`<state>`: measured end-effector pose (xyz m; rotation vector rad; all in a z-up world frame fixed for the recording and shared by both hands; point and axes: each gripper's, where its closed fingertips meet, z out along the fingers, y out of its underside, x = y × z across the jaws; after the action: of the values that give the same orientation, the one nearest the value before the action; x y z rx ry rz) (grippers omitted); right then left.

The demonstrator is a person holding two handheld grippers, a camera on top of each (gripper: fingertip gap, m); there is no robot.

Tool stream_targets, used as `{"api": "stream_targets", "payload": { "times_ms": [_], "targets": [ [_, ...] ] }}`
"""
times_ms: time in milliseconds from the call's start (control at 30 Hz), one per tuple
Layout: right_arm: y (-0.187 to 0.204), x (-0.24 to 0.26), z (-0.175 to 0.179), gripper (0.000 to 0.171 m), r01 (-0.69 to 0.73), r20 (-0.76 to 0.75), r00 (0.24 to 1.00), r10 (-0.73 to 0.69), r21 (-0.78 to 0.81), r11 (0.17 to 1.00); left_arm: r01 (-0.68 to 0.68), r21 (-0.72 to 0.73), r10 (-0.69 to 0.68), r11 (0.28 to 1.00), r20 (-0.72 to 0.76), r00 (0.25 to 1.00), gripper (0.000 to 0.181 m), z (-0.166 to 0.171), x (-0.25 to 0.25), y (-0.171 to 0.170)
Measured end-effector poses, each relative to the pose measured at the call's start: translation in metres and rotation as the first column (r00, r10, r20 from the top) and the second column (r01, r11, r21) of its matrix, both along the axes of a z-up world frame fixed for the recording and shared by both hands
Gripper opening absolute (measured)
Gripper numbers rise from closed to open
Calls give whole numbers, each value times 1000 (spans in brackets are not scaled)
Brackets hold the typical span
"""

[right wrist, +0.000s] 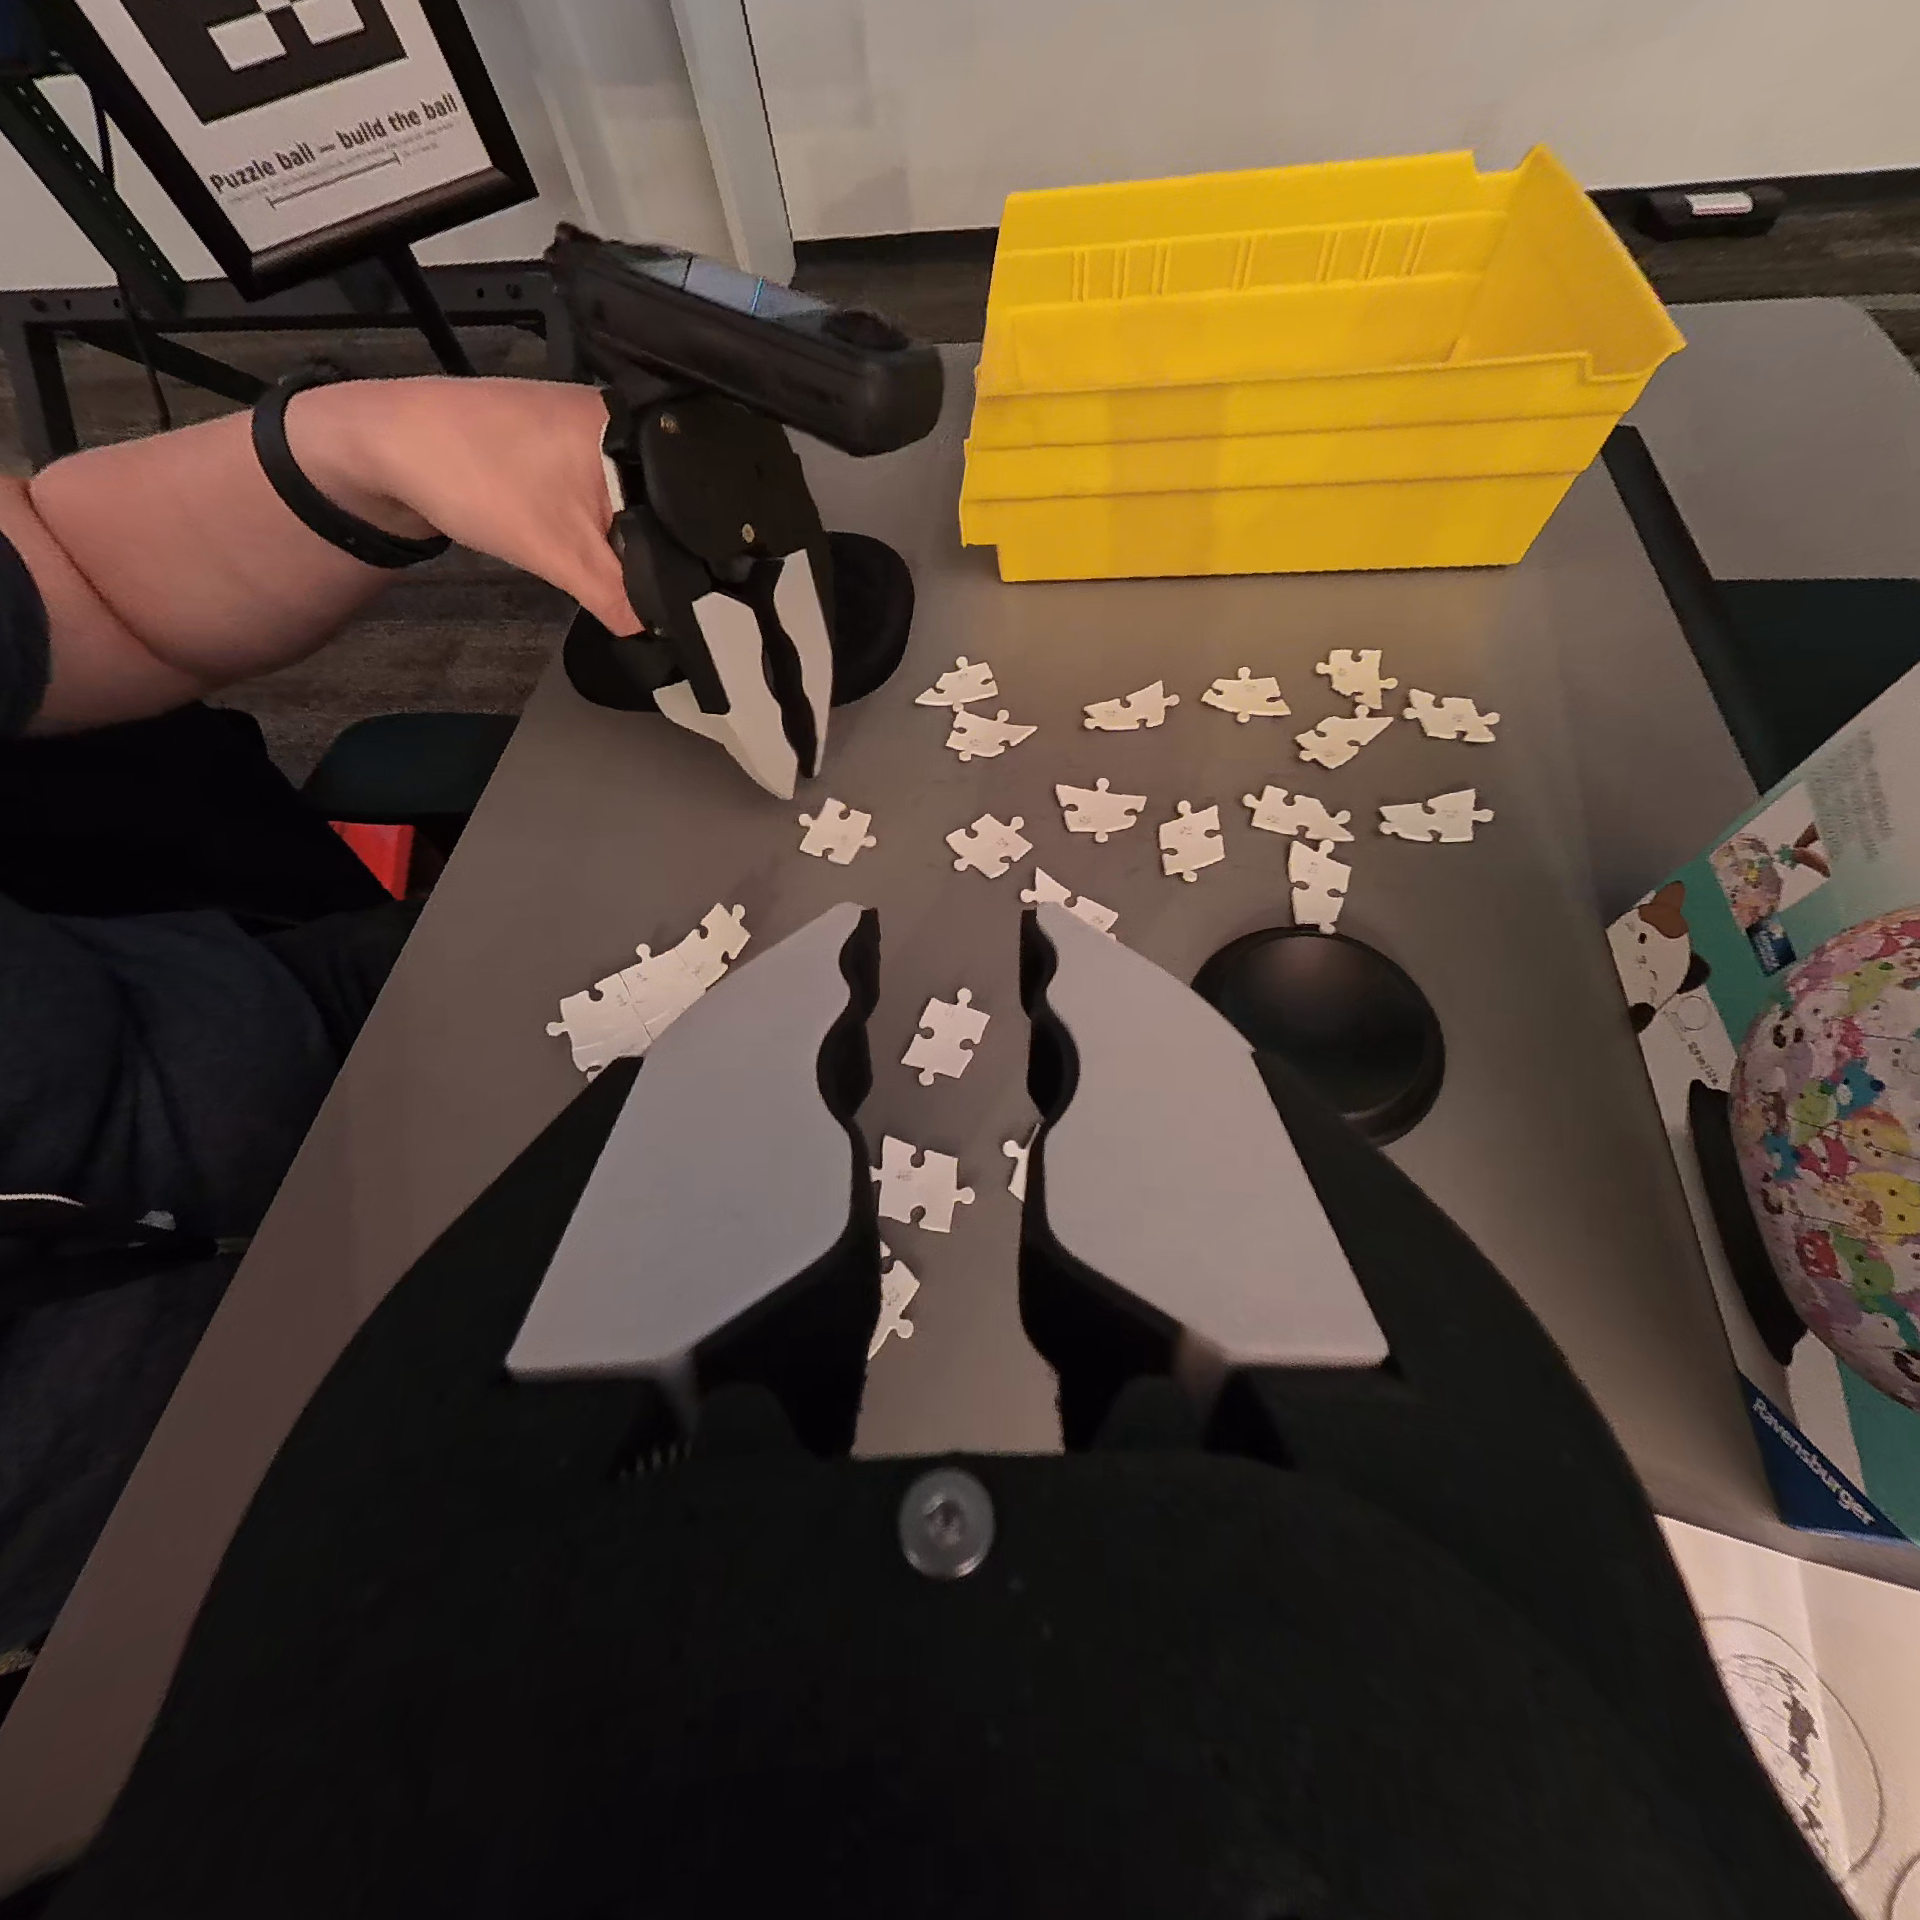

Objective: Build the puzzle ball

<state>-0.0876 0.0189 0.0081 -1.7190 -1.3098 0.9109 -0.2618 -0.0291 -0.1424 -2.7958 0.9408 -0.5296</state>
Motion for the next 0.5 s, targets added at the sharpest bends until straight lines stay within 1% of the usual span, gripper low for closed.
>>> {"api": "stream_targets", "payload": {
  "times_ms": [167, 500],
  "targets": [
    [2, 3, 1, 27, 10, 0, 1000, -10, 3, 1000, 33, -16, -33, 999, -32, 999, 17, -11, 0, -11],
    [3, 4, 1, 27, 13, 6, 1000, -13, 11, 1000, 32, 22, -31, 999, -36, 999, 16, -12, 4, -8]
  ]
}}
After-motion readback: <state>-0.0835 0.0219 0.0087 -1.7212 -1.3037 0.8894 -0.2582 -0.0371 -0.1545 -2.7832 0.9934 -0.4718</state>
